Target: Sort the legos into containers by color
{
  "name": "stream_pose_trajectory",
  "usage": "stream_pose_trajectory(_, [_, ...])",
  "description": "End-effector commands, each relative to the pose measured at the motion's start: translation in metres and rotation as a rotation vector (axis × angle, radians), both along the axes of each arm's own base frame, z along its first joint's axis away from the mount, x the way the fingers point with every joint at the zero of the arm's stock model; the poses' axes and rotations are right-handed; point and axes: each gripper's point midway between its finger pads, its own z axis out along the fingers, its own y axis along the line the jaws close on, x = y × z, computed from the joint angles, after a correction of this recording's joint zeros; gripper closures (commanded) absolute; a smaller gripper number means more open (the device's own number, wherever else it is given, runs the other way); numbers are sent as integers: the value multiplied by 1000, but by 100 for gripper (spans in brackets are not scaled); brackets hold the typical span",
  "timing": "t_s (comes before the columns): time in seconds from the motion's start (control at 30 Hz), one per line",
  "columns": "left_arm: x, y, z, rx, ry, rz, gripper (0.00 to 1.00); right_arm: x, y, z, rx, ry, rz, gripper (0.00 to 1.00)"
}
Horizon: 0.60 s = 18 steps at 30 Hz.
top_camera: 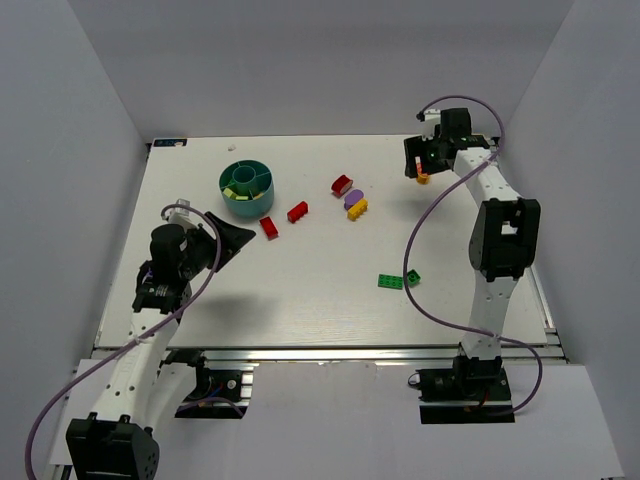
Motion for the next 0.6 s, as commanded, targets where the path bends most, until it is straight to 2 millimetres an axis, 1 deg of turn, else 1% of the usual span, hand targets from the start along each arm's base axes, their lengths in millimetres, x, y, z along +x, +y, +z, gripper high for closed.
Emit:
stream_pose_trajectory(0.0, [9,6,17,10,-52,47,18,14,-2,3,10,-16,37,20])
stream_pose_trajectory(0.03, [10,7,18,11,-50,53,18,16,-1,1,14,-14,42,20])
stream_pose_trajectory(0.17, [14,10,19,33,-46,68,18,38,-4,-12,0,-30,24,21])
stream_pose_trajectory(0.27, [17,11,20,41,-47,73,18,50,-8,-15,-22,-55,5,21])
stream_pose_trajectory(0.33, [19,12,21,37,-52,79,18,60,-14,-17,-40,-76,-25,22])
stream_pose_trajectory(0.37, [20,12,20,34,-50,82,18,63,-16,-23,-49,-73,-42,22])
stream_pose_trajectory(0.4, [21,11,22,26,-55,85,18,68,-22,-21,-70,-90,-74,23])
stream_pose_trajectory(0.5, [22,11,20,16,-54,89,18,71,-30,-30,-99,-84,-113,25])
stream_pose_trajectory(0.57, [23,11,18,13,-52,93,18,71,-32,-35,-105,-77,-118,25])
